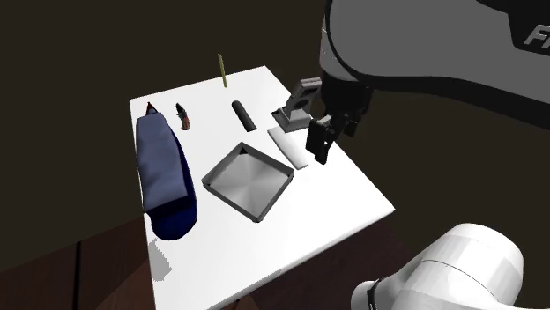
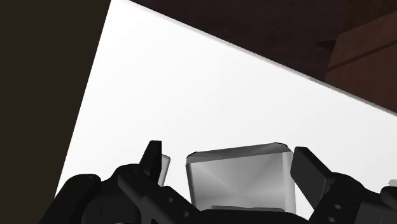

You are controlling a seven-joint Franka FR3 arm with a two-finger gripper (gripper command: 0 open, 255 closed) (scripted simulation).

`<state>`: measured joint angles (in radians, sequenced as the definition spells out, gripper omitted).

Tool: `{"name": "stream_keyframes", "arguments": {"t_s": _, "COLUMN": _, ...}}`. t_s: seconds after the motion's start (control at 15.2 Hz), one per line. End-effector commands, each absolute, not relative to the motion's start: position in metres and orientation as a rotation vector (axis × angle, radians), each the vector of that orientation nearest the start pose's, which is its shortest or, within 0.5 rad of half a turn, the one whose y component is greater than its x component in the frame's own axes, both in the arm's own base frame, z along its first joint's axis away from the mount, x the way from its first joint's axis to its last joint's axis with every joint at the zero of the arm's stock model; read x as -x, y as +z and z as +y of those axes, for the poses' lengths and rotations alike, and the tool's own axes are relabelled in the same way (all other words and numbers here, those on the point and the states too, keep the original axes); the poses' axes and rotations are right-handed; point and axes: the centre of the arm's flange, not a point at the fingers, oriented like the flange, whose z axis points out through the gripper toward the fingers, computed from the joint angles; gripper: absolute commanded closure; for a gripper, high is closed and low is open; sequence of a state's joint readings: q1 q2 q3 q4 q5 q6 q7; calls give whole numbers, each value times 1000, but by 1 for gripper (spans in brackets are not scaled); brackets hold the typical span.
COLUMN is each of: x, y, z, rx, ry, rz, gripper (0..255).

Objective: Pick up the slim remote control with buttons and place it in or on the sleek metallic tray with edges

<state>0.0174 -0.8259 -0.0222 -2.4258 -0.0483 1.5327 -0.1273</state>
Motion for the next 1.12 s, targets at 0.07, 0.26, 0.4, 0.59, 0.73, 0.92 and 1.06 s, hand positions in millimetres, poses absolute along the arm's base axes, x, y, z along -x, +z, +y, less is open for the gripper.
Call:
{"name": "stream_keyframes", "arguments": {"t_s": 0.07, "x": -299, "y": 557, "z": -11, "rx": 3161, "ry": 105, "rz": -186, "gripper": 0}}
{"name": "stream_keyframes", "arguments": {"t_s": 0.26, "x": -325, "y": 530, "z": -20, "rx": 3160, "ry": 91, "rz": -127, "gripper": 0}}
{"name": "stream_keyframes", "arguments": {"t_s": 0.4, "x": -343, "y": 512, "z": -26, "rx": 3159, "ry": 82, "rz": -88, "gripper": 0}}
{"name": "stream_keyframes", "arguments": {"t_s": 0.59, "x": -368, "y": 484, "z": -36, "rx": 3156, "ry": 68, "rz": -29, "gripper": 0}}
{"name": "stream_keyframes", "arguments": {"t_s": 0.73, "x": -386, "y": 466, "z": -44, "rx": 3154, "ry": 59, "rz": 10, "gripper": 0}}
{"name": "stream_keyframes", "arguments": {"t_s": 0.92, "x": -411, "y": 439, "z": -55, "rx": 3149, "ry": 45, "rz": 69, "gripper": 0}}
{"name": "stream_keyframes", "arguments": {"t_s": 1.06, "x": -428, "y": 422, "z": -64, "rx": 3145, "ry": 35, "rz": 108, "gripper": 0}}
